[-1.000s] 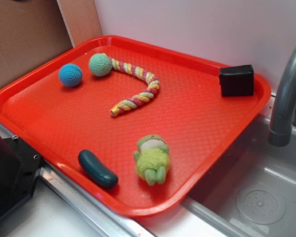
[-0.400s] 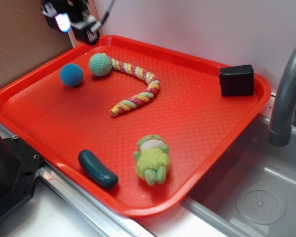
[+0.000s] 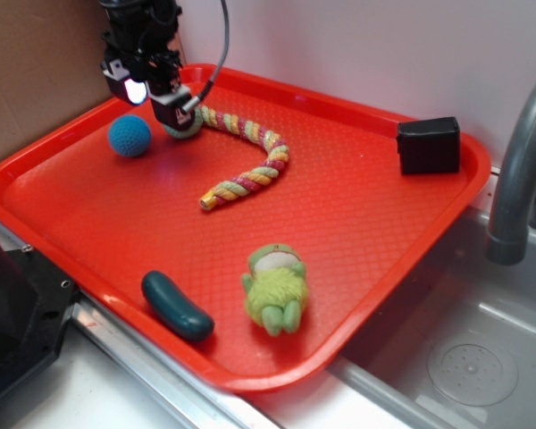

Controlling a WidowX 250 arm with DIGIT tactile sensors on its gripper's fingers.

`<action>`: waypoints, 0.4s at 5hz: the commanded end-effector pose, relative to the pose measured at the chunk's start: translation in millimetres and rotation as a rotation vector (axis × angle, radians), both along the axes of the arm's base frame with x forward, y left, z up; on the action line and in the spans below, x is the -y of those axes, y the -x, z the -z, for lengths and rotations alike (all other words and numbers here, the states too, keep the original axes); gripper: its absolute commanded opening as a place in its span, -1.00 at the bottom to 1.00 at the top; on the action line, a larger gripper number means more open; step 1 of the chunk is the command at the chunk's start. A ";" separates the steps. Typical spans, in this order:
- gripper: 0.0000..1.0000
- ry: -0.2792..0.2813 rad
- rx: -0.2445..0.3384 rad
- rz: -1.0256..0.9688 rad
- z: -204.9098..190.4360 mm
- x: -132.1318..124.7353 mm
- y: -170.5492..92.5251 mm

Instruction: Grab the green ball.

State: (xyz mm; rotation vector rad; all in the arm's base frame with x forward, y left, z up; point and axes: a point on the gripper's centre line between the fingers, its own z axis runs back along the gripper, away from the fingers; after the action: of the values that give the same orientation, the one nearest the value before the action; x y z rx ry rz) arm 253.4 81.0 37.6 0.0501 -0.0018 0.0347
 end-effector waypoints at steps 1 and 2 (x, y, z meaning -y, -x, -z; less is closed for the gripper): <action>1.00 0.008 0.042 0.050 29.7 10.3 -21.2; 1.00 0.022 0.051 0.106 53.4 17.1 -15.8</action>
State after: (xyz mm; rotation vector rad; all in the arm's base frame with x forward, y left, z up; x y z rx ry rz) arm 279.1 71.2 3.1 0.0402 -0.1084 -0.0342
